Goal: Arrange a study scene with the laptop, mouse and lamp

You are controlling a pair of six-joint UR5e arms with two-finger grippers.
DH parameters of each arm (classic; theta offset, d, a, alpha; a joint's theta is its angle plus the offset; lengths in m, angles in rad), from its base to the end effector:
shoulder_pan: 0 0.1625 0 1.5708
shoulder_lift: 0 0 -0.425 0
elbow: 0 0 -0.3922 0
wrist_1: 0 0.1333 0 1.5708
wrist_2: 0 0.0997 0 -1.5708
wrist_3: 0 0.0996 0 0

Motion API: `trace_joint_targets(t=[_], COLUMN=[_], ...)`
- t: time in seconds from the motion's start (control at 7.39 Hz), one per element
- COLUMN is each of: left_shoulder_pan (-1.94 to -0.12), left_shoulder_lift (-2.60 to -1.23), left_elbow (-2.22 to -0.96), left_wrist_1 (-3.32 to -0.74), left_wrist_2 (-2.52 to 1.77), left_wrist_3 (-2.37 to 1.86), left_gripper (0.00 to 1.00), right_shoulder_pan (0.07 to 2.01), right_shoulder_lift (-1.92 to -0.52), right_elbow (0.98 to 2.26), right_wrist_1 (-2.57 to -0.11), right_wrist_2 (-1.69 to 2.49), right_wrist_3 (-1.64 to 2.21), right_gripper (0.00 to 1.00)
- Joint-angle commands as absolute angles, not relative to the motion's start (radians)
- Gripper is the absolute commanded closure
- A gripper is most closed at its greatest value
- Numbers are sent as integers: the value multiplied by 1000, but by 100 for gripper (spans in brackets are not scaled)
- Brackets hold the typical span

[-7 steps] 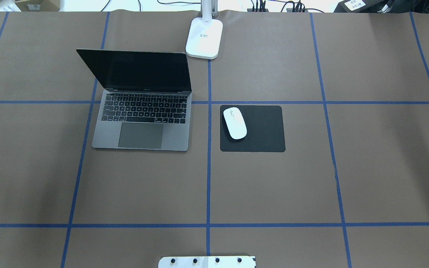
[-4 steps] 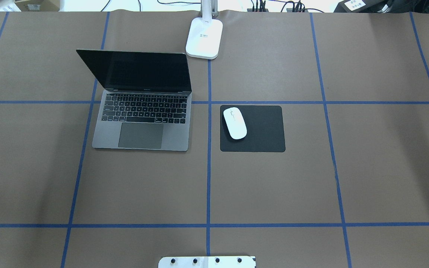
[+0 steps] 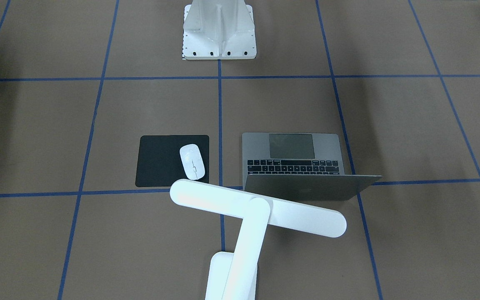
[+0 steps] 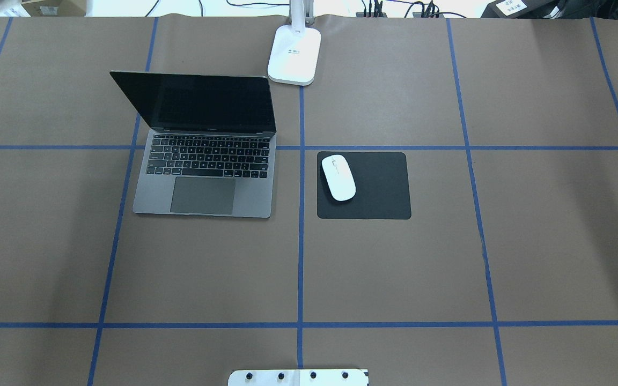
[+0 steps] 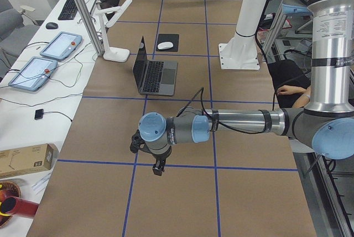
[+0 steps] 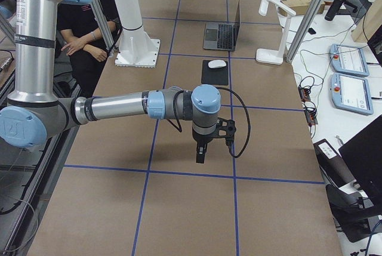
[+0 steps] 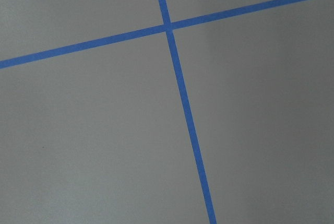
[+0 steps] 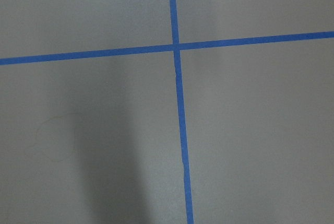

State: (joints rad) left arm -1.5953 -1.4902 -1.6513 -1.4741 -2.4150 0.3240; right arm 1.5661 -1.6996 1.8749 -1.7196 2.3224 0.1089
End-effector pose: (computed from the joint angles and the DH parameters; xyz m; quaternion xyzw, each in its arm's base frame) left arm -0.0699 -0.4492 0.6616 0.0275 0.4107 0.1163 0.9039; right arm 0.0633 -0.4335 0.5857 -0.0085 -0.3671 0.0436 0.9291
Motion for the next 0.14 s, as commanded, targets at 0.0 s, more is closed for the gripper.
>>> trace_joint_targets(t=[0.0], left_shoulder_pan=[-1595], left_shoulder_lift=[-1489], left_elbow=[-1649], left_wrist_1=[-1474], left_wrist_2=[-2414], left_wrist_3=[324], left_gripper=[0], right_shoulder_pan=[1566], right_shoulder_lift=[-1700], right_elbow=[1876], right_wrist_1=[-1720], right_wrist_2=[2322], right_wrist_3=[109], right_gripper=[0])
